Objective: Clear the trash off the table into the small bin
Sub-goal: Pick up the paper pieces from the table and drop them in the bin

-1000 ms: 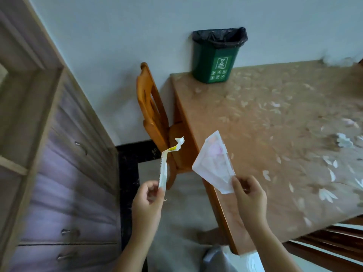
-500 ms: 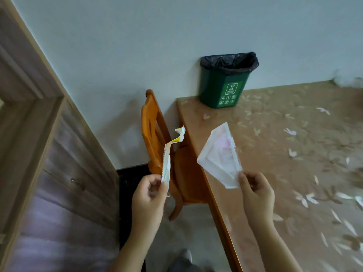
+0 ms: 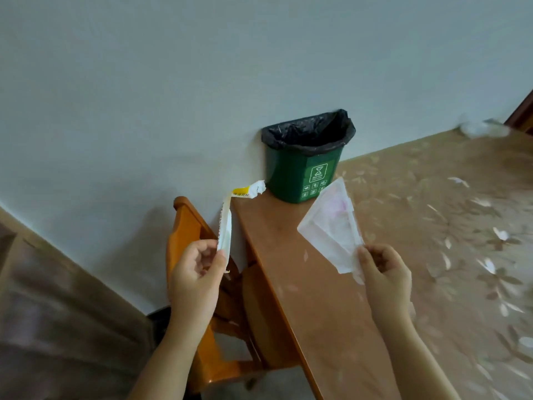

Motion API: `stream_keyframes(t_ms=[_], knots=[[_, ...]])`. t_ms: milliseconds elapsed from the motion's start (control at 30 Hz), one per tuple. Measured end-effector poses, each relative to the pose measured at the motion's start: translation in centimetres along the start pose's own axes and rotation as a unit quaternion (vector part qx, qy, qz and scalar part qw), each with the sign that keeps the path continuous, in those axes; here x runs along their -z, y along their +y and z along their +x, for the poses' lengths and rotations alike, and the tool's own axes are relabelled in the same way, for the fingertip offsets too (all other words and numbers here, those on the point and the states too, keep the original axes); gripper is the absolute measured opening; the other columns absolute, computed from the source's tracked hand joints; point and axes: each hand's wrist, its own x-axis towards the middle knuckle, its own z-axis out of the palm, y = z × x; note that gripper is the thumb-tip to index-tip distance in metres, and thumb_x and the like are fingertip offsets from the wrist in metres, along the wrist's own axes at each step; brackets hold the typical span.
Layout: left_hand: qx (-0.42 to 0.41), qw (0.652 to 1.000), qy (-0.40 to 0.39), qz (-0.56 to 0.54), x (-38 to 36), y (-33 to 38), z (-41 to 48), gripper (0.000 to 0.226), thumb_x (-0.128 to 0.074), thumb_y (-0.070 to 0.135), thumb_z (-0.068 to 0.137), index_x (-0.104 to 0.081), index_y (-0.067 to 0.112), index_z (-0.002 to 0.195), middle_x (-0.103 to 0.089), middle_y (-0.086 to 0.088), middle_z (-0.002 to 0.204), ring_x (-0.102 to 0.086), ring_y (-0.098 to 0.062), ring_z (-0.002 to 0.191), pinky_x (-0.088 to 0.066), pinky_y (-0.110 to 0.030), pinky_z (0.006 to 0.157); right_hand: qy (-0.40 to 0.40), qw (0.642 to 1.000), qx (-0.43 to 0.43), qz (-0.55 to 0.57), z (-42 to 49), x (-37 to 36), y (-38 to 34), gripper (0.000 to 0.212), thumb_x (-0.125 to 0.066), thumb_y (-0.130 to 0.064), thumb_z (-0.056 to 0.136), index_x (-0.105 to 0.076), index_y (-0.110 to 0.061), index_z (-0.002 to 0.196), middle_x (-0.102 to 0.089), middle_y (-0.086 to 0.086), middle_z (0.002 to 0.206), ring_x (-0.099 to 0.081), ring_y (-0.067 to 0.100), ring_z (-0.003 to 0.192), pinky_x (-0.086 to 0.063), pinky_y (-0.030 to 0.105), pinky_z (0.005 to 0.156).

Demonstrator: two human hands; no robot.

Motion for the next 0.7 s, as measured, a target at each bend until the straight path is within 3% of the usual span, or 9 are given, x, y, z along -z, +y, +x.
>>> stream_keyframes(t_ms=[67, 167, 300, 467, 700], knots=[[-0.004, 1.0, -0.011, -0.016, -0.1, -0.5, 3.2, 0.021, -0.06, 0.008, 0.086, -0.056, 0.028, 0.083, -0.061, 0.007, 0.084, -0.06, 0.004, 0.071, -0.046, -0.007, 0.056, 0.013, 1.0, -0.001, -0.003, 2.1, -1.9, -1.0, 0.025, -0.059, -0.012, 0.084, -0.059, -0.031, 0.067, -0.06, -0.009, 0.061, -0.051, 0.015, 0.06, -0.047, 0.034, 0.06], [-0.011, 0.999, -0.037, -0.031, -0.1, -1.3, 8.1, 0.022, -0.06, 0.009, 0.086, -0.057, 0.03, 0.082, -0.062, 0.004, 0.082, -0.061, -0.003, 0.072, -0.047, -0.01, 0.059, 0.035, 0.999, 0.018, -0.025, 5.4, -4.8, -2.9, 0.022, -0.058, -0.011, 0.085, -0.058, -0.026, 0.069, -0.059, -0.005, 0.067, -0.051, 0.013, 0.062, -0.042, 0.023, 0.06], [-0.022, 0.997, -0.05, -0.057, -0.7, -2.3, 14.6, 0.025, -0.062, 0.006, 0.085, -0.058, 0.03, 0.078, -0.061, 0.007, 0.072, -0.057, -0.002, 0.064, -0.046, -0.013, 0.058, 0.065, 0.997, 0.009, -0.04, 10.4, -9.1, -4.7, 0.014, -0.058, -0.011, 0.085, -0.059, -0.019, 0.072, -0.058, -0.002, 0.066, -0.05, 0.016, 0.063, -0.043, 0.03, 0.064], [-0.037, 0.996, -0.057, -0.062, -2.8, -2.1, 19.6, 0.027, -0.061, 0.001, 0.084, -0.057, 0.027, 0.077, -0.06, 0.009, 0.069, -0.057, 0.004, 0.061, -0.044, -0.008, 0.055, 0.103, 0.994, -0.021, -0.037, 17.0, -13.2, -5.9, 0.02, -0.056, -0.014, 0.084, -0.058, -0.024, 0.067, -0.06, 0.0, 0.069, -0.055, 0.02, 0.069, -0.048, 0.035, 0.067], [-0.059, 0.996, -0.043, -0.046, -6.6, -1.5, 23.4, 0.029, -0.061, 0.0, 0.083, -0.055, 0.027, 0.076, -0.06, 0.007, 0.072, -0.058, 0.001, 0.062, -0.042, -0.005, 0.053, 0.128, 0.988, -0.085, 0.002, 26.0, -17.1, -5.8, 0.011, -0.054, -0.014, 0.083, -0.063, -0.007, 0.085, -0.06, 0.006, 0.078, -0.052, 0.018, 0.065, -0.045, 0.033, 0.064]])
